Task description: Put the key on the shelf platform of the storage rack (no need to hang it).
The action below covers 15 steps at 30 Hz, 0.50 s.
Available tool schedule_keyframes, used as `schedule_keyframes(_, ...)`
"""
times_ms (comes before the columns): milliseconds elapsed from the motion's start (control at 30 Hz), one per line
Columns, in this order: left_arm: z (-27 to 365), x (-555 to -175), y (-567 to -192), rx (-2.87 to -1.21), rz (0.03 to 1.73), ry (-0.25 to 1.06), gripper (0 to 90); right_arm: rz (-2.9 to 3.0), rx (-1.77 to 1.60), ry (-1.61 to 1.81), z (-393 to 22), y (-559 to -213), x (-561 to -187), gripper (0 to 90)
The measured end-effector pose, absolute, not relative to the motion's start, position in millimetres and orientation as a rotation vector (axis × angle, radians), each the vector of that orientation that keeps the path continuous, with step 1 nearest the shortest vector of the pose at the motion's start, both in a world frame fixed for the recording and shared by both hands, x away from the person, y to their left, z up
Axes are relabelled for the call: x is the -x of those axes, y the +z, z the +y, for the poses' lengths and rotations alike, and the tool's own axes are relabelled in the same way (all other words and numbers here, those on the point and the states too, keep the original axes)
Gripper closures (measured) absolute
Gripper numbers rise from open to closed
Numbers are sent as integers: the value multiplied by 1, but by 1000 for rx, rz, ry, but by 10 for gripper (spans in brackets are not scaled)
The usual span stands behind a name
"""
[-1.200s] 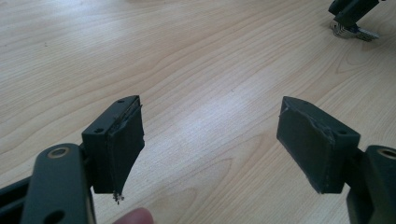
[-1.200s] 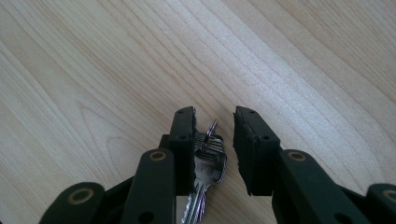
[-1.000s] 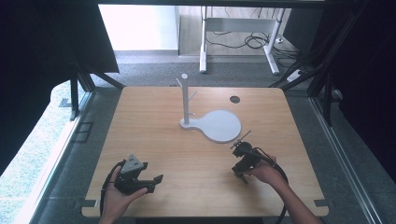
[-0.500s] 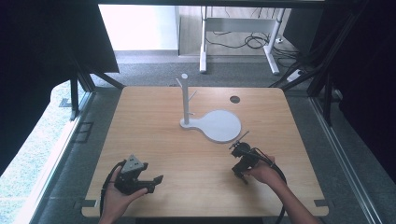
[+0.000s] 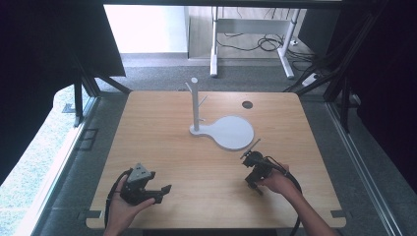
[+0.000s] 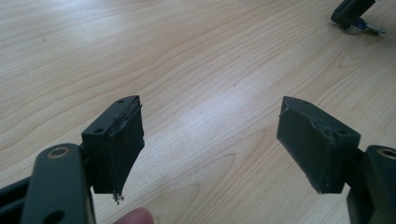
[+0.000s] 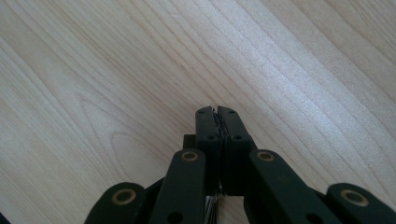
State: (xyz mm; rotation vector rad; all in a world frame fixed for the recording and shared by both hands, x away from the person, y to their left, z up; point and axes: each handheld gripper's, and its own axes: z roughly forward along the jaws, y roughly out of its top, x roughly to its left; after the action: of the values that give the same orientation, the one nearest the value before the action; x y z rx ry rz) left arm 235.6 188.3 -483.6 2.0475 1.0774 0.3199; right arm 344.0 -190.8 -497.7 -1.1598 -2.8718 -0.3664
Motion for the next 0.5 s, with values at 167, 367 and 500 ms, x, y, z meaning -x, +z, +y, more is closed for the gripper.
schedule_keyframes(167,189,-236,-484,-2047,1078,318,231,-2868,1132,-341,-192,-497,-345,890)
schedule_keyframes(367,189,-235,-483,-2042,1079,321,231,-2874,1108,-321,-193,-494,-344,894)
schedule_keyframes(500,190,-236,-483,-2044,1081,319,231,-2877,1107,-326,-196,-487,-344,894)
